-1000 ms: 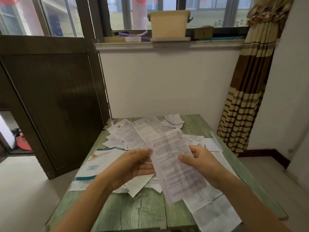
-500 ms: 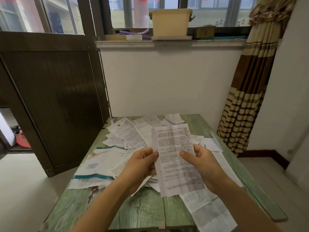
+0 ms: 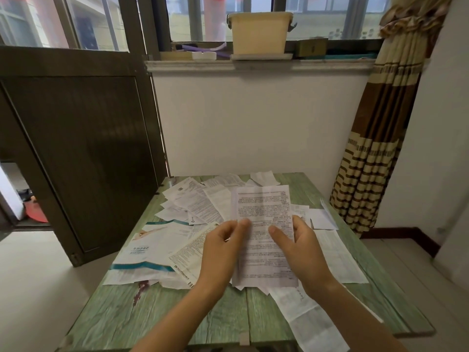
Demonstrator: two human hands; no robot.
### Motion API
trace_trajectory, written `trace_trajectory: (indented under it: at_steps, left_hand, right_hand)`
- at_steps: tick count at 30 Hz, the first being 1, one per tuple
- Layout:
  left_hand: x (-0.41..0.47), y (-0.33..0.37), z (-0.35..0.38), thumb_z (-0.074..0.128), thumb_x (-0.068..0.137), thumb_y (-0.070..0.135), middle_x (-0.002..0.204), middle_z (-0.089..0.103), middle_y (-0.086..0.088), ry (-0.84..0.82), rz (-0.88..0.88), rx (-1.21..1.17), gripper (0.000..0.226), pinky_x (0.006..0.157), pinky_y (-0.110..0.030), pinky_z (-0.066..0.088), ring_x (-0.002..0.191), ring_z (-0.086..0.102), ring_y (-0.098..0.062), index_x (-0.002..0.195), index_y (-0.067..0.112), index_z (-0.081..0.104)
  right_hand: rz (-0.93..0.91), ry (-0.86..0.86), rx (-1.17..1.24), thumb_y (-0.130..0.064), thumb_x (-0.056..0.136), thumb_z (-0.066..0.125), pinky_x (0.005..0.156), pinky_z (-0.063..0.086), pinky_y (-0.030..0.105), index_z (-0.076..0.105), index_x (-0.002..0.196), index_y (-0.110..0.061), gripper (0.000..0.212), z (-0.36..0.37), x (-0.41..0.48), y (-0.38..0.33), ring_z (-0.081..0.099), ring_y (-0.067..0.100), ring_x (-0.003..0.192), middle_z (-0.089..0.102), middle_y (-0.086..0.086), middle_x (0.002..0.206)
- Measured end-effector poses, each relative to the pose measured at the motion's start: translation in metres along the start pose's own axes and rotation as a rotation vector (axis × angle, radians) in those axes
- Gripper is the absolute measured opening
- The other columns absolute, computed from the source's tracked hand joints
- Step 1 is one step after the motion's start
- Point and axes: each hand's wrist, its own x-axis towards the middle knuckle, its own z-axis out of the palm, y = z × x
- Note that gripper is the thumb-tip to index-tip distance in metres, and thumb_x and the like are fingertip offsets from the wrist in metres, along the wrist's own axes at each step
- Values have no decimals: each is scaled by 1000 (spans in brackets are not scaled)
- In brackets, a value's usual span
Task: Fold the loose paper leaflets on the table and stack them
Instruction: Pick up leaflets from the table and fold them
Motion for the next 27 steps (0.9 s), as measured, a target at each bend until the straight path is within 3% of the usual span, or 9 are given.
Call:
trace_trajectory:
  at_steps: [3, 8, 12, 17, 20, 27]
  left_hand:
    - [3, -3, -3, 59, 91, 18, 86, 73, -3, -18, -34, 12, 11, 72, -25, 56, 82, 69, -16, 87, 11, 67]
    - [6, 0, -11, 54, 94, 16, 94, 72, -12, -165, -166, -80, 15, 77, -35, 58, 85, 71, -22, 99, 3, 61]
    - [8, 7, -14, 52, 94, 8, 87, 73, -12, -152, -176, -107, 6, 68, -30, 59, 77, 72, -19, 100, 8, 54]
    - [8, 6, -13, 53, 94, 8, 89, 73, -9, -138, -196, -107, 25, 69, -31, 59, 79, 72, -19, 114, 19, 43]
    - [7, 3, -14, 50, 95, 9, 88, 74, -6, -178, -201, -104, 14, 67, -28, 58, 80, 72, -18, 108, 12, 55]
    - [9, 0, -13, 48, 97, 15, 83, 75, -4, -167, -184, -52, 21, 71, -29, 58, 78, 71, -19, 91, 9, 67]
  right_hand:
    - [15, -4, 5, -13, 90, 61, 67, 54, 17, 59, 99, -27, 17, 1, -1, 0, 68, 3, 85, 71, -9, 96]
    - [214, -159, 213, -11, 89, 60, 75, 58, 34, 62, 109, -13, 20, -9, 3, -9, 71, 21, 91, 73, 5, 100]
    - [320, -265, 358, -7, 90, 56, 86, 54, 43, 62, 113, -5, 24, -16, 7, -9, 68, 31, 98, 71, 14, 106]
    - [264, -164, 275, 0, 86, 60, 80, 57, 39, 64, 107, -6, 22, -13, 7, -2, 70, 27, 93, 73, 11, 101]
    - [220, -125, 227, 1, 86, 61, 76, 58, 37, 65, 107, -7, 23, -11, 5, 1, 70, 25, 91, 73, 9, 99]
    - [132, -67, 106, -4, 88, 62, 72, 58, 26, 62, 106, -15, 22, -5, 0, 4, 70, 13, 88, 73, 1, 99]
